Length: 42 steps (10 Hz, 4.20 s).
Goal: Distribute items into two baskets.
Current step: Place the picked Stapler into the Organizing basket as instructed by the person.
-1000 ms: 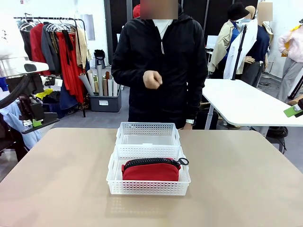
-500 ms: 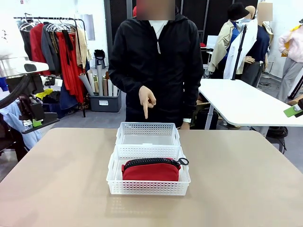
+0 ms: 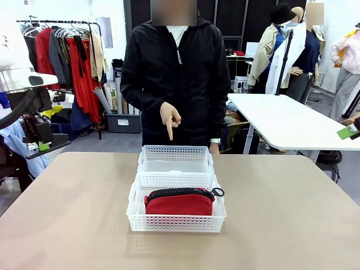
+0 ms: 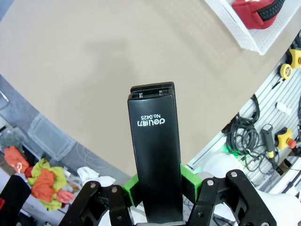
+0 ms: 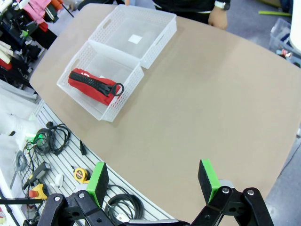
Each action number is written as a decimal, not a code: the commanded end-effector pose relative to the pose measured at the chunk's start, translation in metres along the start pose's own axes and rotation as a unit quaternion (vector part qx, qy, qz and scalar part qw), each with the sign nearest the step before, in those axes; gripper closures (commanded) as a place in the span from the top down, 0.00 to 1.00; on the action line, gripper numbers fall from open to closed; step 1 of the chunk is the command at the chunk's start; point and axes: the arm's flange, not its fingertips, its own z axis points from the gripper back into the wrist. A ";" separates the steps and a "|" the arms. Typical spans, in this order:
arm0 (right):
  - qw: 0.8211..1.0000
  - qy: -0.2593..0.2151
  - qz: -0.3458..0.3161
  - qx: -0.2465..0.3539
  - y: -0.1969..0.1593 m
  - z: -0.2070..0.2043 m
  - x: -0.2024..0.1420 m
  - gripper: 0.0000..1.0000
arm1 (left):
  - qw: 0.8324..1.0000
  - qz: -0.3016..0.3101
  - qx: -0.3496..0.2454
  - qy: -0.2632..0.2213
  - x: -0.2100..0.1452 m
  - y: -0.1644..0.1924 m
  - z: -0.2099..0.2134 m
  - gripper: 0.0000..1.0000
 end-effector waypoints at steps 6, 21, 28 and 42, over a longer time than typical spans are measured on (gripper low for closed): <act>1.000 0.000 0.002 -0.001 0.001 0.001 0.002 1.00 | 1.000 0.002 -0.002 -0.002 -0.002 0.001 0.001 0.16; 1.000 0.000 0.002 -0.001 0.001 0.001 0.002 1.00 | 0.988 -0.144 0.045 0.027 0.136 -0.046 0.001 0.16; 1.000 0.000 0.002 -0.001 0.001 0.001 0.002 1.00 | 0.968 -0.241 0.057 0.038 0.238 -0.085 -0.015 0.16; 1.000 0.000 0.002 -0.001 0.001 0.001 0.002 1.00 | 0.947 -0.315 0.060 0.030 0.342 -0.114 -0.091 0.16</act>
